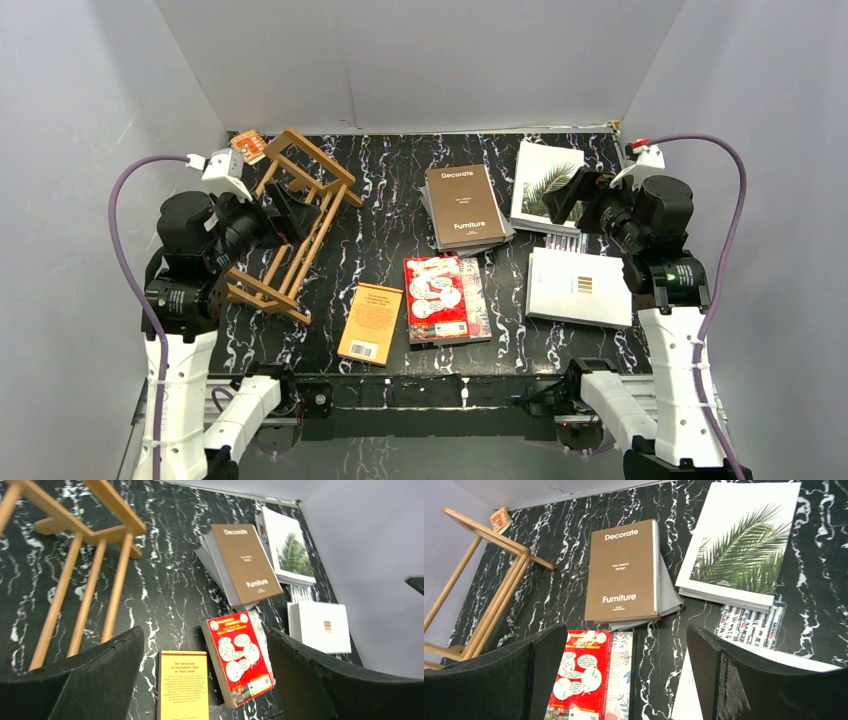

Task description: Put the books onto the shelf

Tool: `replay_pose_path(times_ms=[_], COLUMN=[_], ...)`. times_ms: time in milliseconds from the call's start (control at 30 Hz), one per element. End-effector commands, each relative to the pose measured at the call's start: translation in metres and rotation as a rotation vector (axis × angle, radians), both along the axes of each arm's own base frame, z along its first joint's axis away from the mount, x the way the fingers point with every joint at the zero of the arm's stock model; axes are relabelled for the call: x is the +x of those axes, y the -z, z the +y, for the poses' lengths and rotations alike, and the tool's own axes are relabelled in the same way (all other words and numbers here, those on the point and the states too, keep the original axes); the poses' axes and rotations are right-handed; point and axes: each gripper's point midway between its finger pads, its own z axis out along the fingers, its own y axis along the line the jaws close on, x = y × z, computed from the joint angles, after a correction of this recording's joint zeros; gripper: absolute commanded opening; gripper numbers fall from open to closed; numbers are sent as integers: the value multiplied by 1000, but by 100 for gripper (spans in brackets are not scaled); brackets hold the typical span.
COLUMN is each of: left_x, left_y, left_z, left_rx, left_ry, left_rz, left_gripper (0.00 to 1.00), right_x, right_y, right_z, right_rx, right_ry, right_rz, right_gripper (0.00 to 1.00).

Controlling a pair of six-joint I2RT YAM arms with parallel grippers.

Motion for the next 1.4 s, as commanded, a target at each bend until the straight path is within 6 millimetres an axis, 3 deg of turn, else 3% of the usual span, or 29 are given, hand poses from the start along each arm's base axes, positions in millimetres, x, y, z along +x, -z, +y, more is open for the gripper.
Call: replay_pose_path(times_ms=[0, 100, 300, 467, 533, 667, 867, 1000, 1200, 1367], left_x=[-13, -13, -15, -40, -51, -51, -36, -28, -25, -12], left_y=[-6, -2, 2, 1, 2, 9, 28, 42, 65, 82], left_z=[-25, -28, -40, -74, -86, -92, -115, -152, -222, -253], left_rx=[-10, -24, -69, -116, -149, -182, -236, -238, -222, -238], left_ry=[187, 195, 260, 551, 651, 680, 717, 767, 831, 806], left_rz=[-70, -62, -48, -76, -65, -21, 79, 105, 120, 188], left_gripper=[90, 90, 90, 89, 89, 89, 89, 89, 89, 88], right_x=[-3, -8, -20, -32, -35, -37, -33, -26, -27, -31], right_y=[-9, -2, 23, 57, 66, 90, 140, 153, 161, 160], right_z=[15, 22, 8, -6, -1, -3, -37, -52, -79, -94], right_rx=[83, 148, 216, 288, 346, 392, 298, 222, 174, 195], right_ry=[-67, -78, 49, 185, 178, 226, 455, 541, 706, 825], right_rz=[-32, -34, 9, 69, 78, 136, 286, 359, 376, 376], right_gripper=[98, 99, 99, 99, 99, 99, 98, 98, 98, 98])
